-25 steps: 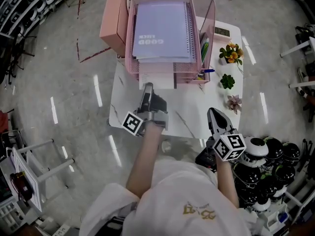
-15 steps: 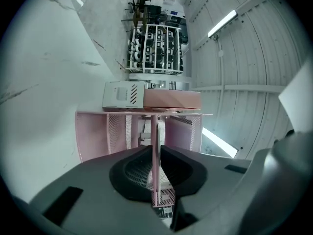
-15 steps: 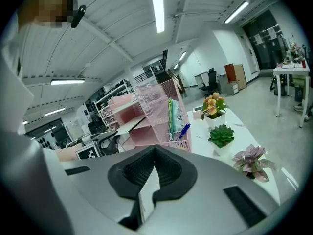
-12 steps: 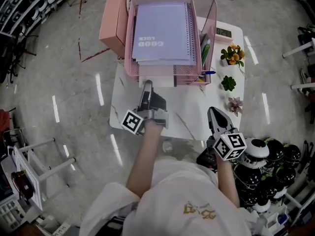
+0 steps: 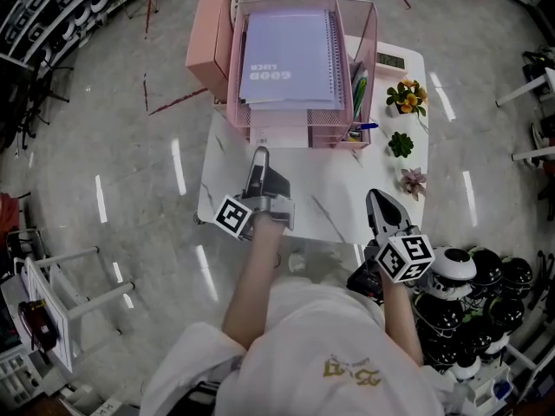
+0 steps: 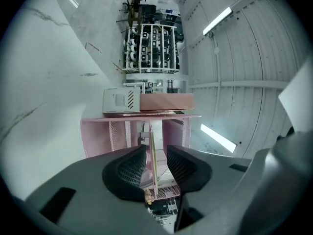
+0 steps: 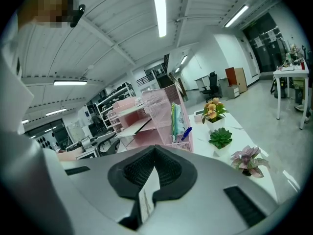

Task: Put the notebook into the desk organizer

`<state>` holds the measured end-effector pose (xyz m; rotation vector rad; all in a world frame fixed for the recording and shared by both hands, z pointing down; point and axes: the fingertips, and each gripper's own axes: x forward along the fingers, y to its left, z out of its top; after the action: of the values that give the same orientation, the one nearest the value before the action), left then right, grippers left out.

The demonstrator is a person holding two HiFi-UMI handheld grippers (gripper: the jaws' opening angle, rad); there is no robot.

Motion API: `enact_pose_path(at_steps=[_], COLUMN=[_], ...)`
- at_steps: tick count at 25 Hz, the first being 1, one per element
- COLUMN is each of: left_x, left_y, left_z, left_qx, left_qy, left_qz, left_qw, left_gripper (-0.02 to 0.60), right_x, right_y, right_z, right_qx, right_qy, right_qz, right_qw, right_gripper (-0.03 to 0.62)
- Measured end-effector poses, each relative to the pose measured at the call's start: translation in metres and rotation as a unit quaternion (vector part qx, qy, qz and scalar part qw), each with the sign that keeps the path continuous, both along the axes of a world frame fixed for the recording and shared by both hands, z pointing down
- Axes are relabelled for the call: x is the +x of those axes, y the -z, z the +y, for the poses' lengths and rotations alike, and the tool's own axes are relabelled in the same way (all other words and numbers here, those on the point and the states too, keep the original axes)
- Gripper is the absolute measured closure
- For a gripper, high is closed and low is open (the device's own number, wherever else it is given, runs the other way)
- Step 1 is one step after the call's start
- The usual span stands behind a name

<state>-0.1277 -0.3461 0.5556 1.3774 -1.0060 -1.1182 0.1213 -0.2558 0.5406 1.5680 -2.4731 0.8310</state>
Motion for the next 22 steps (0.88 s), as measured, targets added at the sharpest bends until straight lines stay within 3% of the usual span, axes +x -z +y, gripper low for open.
enact_pose_path(at_steps=[7,13,18,22], left_x=[0.002,0.01,0.018,0.022], left_y=[0.011,0.032,0.033,0.05], left_z=[0.032,0.059,0.081,0.097], left_qx=[0.011,0.037,0.022,0.05], left_qy=[-0.016,-0.044,-0.098,-0.119], left_qz=[-0.024,-0.071,-0.18,-0.233], left_qw=[0.9995,0.9958,0.9786,0.9638], left_gripper=[0.445,0.52,0.552,0.563], right_x=[-0.008,-0.018,-0.026,-0.032], right_y=[0.014,0.029,0.045,0.055], right_z=[0.022,0.04,0.055,0.067], right_qx=[0.019,0.038,0.058,0.071], right_qy=[0.001,0.001,-0.002,-0.003], right_qz=[0.001,0.003,0.005,0.004], right_qw=[1.0,0.999,0.998,0.997], right_gripper=[0.582,0.582,0.582,0.582])
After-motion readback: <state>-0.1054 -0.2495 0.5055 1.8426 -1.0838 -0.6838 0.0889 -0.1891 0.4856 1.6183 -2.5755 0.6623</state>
